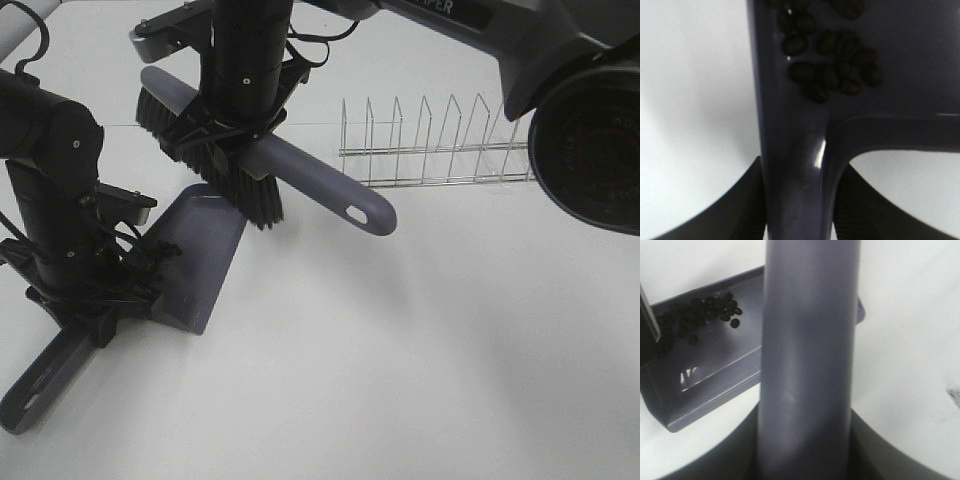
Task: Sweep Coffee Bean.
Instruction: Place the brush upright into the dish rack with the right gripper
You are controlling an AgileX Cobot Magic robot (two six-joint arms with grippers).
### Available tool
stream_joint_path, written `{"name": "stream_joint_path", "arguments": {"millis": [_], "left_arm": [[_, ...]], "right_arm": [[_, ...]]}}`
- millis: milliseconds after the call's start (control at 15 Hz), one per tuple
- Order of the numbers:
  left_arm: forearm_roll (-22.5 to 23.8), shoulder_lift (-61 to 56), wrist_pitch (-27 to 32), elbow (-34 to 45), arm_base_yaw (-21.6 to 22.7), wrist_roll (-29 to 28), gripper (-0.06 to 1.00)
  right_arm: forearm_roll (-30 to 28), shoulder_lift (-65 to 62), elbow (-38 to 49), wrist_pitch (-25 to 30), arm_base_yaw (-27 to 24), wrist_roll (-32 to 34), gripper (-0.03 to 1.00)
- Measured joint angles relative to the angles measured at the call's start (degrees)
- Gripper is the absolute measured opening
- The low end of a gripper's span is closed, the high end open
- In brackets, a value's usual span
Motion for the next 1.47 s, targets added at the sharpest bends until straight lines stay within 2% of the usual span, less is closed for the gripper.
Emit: {"name": "stream_joint_path", "arguments": {"millis": [133,467,733,1000,1200,1267,1467], "left_arm": [[0.0,0.0,0.0,0.0,0.0,0.0,0.33],[-0.11,0.0,0.0,0.0,0.0,0.0,0.33],[-0.34,0.0,-0.17,0.0,0.0,0.0,0.33],[-1.83,0.0,-0.86,0.0,0.0,0.0,0.33],[-4.7,0.0,-2.41,0.0,0.0,0.0,0.33],[-6.36,0.0,-3.27,0.0,0.0,0.06,0.33],[-7.39,0.0,-4.13,0.0,0.0,-0.69,0.33]], "right_arm": [[-2.92,-0.29,-1.38,1.15,0.0,0.52,0.27],[-4.81,-5.61,-1.38,1.43,0.0,1.43,0.27],[-12.15,-15.13,3.95,1.49,-0.97,6.19,0.27],[-6.25,-23.32,11.69,1.43,-8.77,9.05,0.27],[-1.2,-30.65,23.78,1.38,-17.07,9.34,0.27],[-0.8,-35.01,33.69,1.38,-20.4,9.34,0.27],[-0.8,-39.25,45.15,1.6,-22.35,10.31,0.27]]}}
